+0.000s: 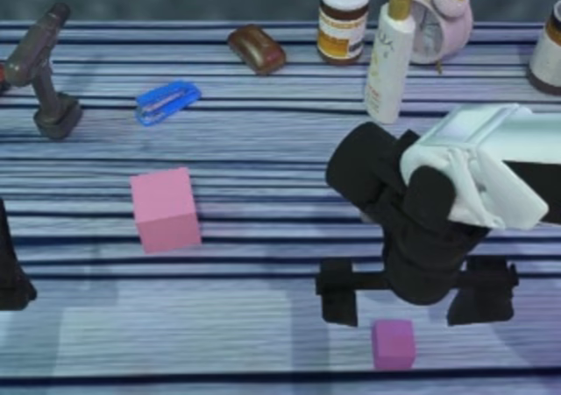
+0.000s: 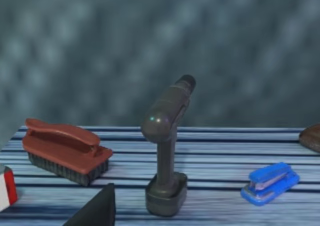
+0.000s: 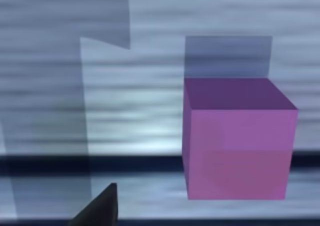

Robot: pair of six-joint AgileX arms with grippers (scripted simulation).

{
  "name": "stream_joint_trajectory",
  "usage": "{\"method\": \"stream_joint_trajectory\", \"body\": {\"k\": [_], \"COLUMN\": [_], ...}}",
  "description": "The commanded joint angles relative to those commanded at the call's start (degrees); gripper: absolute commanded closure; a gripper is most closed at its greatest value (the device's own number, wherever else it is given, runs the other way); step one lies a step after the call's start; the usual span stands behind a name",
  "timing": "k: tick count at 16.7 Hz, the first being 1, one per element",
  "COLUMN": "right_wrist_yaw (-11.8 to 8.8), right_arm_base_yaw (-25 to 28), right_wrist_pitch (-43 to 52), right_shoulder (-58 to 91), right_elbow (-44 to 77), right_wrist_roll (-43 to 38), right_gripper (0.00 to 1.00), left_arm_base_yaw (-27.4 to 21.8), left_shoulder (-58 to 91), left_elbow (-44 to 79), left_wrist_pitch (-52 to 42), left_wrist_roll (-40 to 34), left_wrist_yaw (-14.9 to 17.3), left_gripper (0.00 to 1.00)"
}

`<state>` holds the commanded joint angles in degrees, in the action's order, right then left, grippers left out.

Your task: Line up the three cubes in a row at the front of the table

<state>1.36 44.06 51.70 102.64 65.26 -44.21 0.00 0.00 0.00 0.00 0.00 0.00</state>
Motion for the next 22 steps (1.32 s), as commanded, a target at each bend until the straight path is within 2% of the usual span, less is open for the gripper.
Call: {"method": "stream_joint_trajectory", "body": {"k": [3,7,10,14,19,22], "right_wrist_yaw": [0.0,0.0,0.0,-0.3,-0.7,-0.9], "right_arm_base_yaw": [0.2,-0.2,-2.9,-11.7,-26.3,-34.3], "right_wrist_pitch": [3.6,3.5,4.7,8.4,14.2,16.6], "right_shoulder": [-2.3,-2.1,0.6,8.5,20.5,25.9], "right_elbow": [2.1,2.1,5.7,16.2,31.9,40.0], "right_wrist_roll": [0.2,0.3,3.9,16.3,39.6,51.0], "right_gripper": [0.00,0.00,0.00,0.00,0.00,0.00], "left_arm_base_yaw": [0.0,0.0,0.0,0.0,0.0,0.0], "left_shoulder": [0.0,0.0,0.0,0.0,0.0,0.0], "left_elbow": [0.0,0.0,0.0,0.0,0.0,0.0], "left_wrist_pitch": [0.0,0.0,0.0,0.0,0.0,0.0], "left_wrist_roll": [0.0,0.0,0.0,0.0,0.0,0.0], "left_wrist_yaw": [0.0,0.0,0.0,0.0,0.0,0.0], "left_gripper": [0.00,0.00,0.00,0.00,0.00,0.00]}}
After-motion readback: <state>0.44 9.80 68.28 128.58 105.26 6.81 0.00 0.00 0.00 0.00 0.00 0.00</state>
